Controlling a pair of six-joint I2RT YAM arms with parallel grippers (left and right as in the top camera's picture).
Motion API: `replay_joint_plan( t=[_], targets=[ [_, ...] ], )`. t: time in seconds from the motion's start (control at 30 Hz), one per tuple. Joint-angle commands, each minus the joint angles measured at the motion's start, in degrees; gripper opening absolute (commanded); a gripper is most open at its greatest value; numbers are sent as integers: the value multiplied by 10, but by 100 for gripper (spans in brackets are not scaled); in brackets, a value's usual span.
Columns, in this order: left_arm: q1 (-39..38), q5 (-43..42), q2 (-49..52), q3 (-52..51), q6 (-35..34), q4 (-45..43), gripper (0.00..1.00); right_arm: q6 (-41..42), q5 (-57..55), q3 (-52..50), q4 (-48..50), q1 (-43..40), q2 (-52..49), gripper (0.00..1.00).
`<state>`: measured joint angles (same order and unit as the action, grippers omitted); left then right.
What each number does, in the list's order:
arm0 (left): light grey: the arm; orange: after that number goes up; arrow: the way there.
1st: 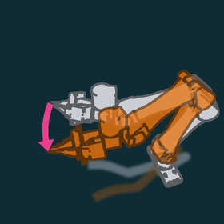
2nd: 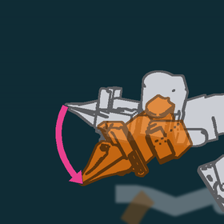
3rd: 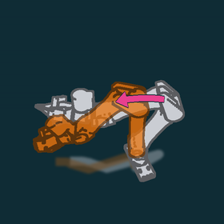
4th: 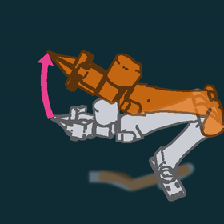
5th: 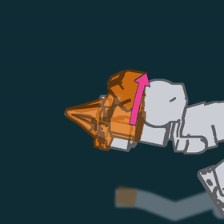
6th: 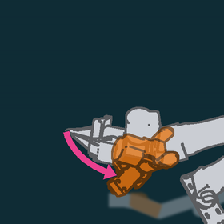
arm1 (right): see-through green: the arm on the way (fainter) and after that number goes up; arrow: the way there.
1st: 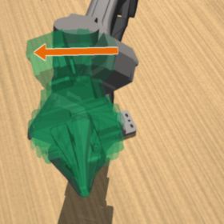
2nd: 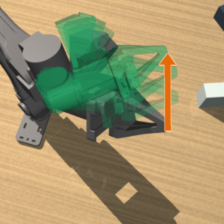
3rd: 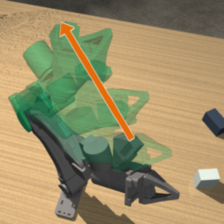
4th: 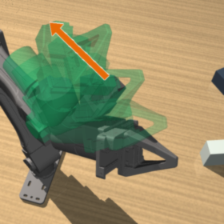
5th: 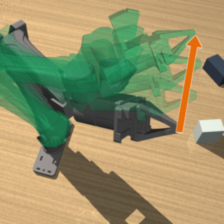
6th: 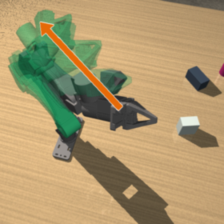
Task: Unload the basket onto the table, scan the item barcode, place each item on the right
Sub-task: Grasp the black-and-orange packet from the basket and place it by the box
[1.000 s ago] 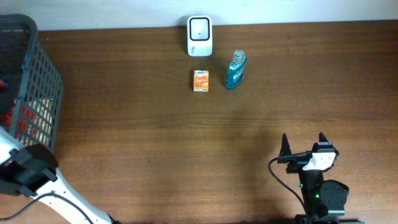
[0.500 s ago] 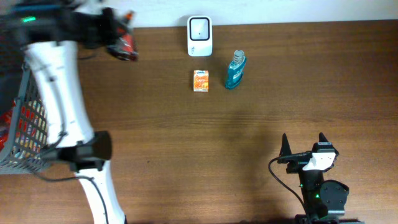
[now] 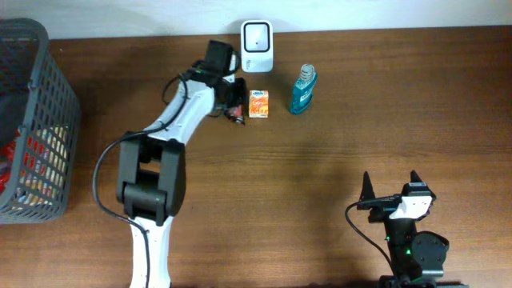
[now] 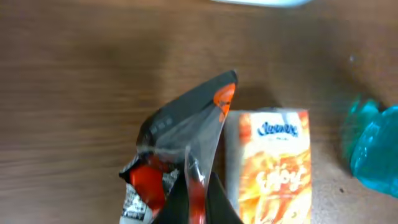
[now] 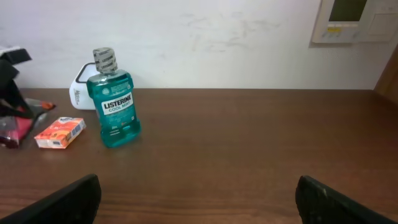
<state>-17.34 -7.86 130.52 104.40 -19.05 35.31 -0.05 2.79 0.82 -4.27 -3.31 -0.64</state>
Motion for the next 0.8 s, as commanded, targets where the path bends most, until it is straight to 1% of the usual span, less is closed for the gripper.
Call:
replay_joint_plan(
  t=[0.0,0.03,0.07,0.13,0.2,0.27,0.3,0.33,0.37,0.4,0.43,0.47,0.53,0.57,0.6,0.63,0.67,0.73,0.77],
  targets=[
    [-26,60,-8,-50,-68,-55,0,-2,-3,-5,-2,3,4,99],
    [-30,73,-7,-58,-96,-62,1,-2,-3,-5,-2,3,4,99],
    [-35,72,-7,-66,-115,-70,5,-2,-3,-5,-2,3,4,99],
    [-50,56,-6,-69,-118,-76,6,-2,-3,-5,-2,3,4,99],
    [-67,37,-6,-69,-118,-92,14,-2,-3,-5,-2,3,4,99],
    [-84,16,-6,-68,-117,-105,15,-2,-3,-5,-2,3,4,99],
    [-89,16,-6,-65,-117,-104,18,-2,-3,-5,-2,3,4,99],
    [-89,16,-8,-62,-117,-104,31,-2,-3,-5,-2,3,4,99],
    [-87,16,-12,-57,-117,-98,36,-2,-3,-5,-2,3,4,99],
    [-82,16,-19,-50,-108,-87,49,-2,-3,-5,-2,3,4,99],
    [-73,17,-33,-42,-97,-70,66,-2,-3,-5,-2,3,4,99],
    [-63,24,-47,-38,-94,-58,68,-2,-3,-5,-2,3,4,99],
    [-37,43,-88,-37,-94,-30,86,-2,-3,-5,-2,3,4,98],
    [-23,42,-109,-37,-93,-19,86,-2,-3,-5,-2,3,4,99],
    [5,42,-156,-37,-76,0,84,-2,-3,-5,-2,3,4,99],
    [20,40,-184,-37,-60,6,77,-2,-3,-5,-2,3,4,99],
    [45,27,-233,-37,-30,6,71,-2,-3,-5,-2,3,4,98],
    [93,28,-333,-37,8,1,72,-2,-3,-5,-2,3,4,99],
    [121,28,-377,-37,40,-10,75,-2,-3,-5,-2,3,4,99]
  ],
)
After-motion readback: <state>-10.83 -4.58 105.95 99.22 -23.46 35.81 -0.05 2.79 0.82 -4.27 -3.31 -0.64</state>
